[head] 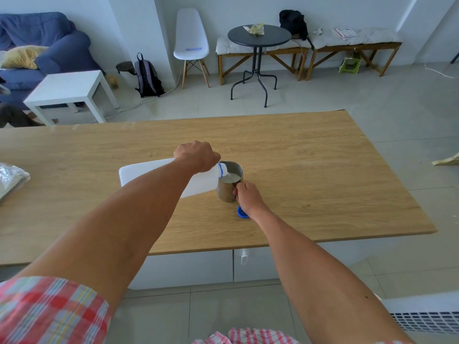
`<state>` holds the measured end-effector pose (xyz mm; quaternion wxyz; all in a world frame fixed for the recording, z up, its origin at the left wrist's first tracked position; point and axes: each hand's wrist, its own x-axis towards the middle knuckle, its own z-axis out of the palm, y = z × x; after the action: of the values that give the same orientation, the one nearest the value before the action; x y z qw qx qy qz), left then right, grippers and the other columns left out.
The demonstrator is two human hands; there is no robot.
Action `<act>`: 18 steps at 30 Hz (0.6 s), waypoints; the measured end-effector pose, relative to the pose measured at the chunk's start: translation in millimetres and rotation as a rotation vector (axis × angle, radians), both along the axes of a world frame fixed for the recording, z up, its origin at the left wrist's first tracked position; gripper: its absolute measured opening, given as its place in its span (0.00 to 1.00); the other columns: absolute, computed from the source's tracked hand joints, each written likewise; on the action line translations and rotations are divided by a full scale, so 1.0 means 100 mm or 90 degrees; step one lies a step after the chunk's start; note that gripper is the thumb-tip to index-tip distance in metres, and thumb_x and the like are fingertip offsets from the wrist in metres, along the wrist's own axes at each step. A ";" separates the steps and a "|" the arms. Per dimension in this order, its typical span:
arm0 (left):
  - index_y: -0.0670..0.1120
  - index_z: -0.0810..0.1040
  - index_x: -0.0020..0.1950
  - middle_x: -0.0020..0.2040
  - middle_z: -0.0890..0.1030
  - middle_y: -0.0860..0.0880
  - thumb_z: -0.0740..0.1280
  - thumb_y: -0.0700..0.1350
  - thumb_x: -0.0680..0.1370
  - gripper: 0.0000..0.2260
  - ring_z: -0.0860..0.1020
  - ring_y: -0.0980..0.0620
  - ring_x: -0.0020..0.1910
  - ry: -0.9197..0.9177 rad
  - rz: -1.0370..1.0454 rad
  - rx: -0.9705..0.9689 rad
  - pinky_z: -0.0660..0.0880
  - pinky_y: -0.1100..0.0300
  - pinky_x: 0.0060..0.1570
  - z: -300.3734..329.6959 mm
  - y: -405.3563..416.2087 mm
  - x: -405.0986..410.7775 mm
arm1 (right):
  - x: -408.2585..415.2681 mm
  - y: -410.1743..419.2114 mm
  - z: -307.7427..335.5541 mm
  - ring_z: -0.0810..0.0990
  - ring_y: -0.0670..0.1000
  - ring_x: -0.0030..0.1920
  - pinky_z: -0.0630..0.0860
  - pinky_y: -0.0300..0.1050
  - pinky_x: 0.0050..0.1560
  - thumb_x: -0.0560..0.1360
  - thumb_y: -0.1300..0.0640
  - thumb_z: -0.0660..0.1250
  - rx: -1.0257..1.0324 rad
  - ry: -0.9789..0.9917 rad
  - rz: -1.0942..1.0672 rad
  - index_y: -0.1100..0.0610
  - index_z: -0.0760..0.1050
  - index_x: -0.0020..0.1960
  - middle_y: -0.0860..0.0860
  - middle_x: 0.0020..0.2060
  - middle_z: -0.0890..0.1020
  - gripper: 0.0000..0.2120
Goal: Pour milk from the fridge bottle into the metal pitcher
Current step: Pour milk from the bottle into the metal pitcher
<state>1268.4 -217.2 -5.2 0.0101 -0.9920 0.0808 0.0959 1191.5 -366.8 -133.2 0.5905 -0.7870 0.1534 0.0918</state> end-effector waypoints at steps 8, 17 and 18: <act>0.46 0.72 0.39 0.41 0.76 0.46 0.57 0.53 0.81 0.15 0.75 0.46 0.39 0.005 0.002 -0.001 0.69 0.54 0.40 0.00 0.00 0.00 | -0.01 0.00 0.00 0.67 0.50 0.35 0.64 0.46 0.37 0.82 0.59 0.53 0.005 0.001 -0.005 0.57 0.70 0.39 0.50 0.32 0.71 0.14; 0.46 0.73 0.39 0.42 0.78 0.46 0.57 0.52 0.81 0.15 0.78 0.45 0.42 0.002 -0.004 0.001 0.69 0.55 0.38 -0.01 -0.01 0.02 | 0.00 0.00 0.00 0.67 0.49 0.34 0.64 0.45 0.37 0.82 0.59 0.53 -0.001 0.003 -0.004 0.57 0.71 0.40 0.50 0.33 0.71 0.14; 0.46 0.73 0.39 0.42 0.78 0.46 0.57 0.52 0.81 0.15 0.78 0.45 0.41 0.001 -0.005 0.001 0.69 0.55 0.38 -0.01 -0.01 0.02 | 0.00 0.00 0.00 0.67 0.49 0.34 0.64 0.45 0.36 0.82 0.59 0.53 0.000 0.003 -0.004 0.57 0.71 0.39 0.50 0.33 0.71 0.14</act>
<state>1270.0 -218.0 -6.0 0.0113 -0.9916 0.0845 0.0970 1191.4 -367.0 -133.2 0.5904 -0.7863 0.1572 0.0919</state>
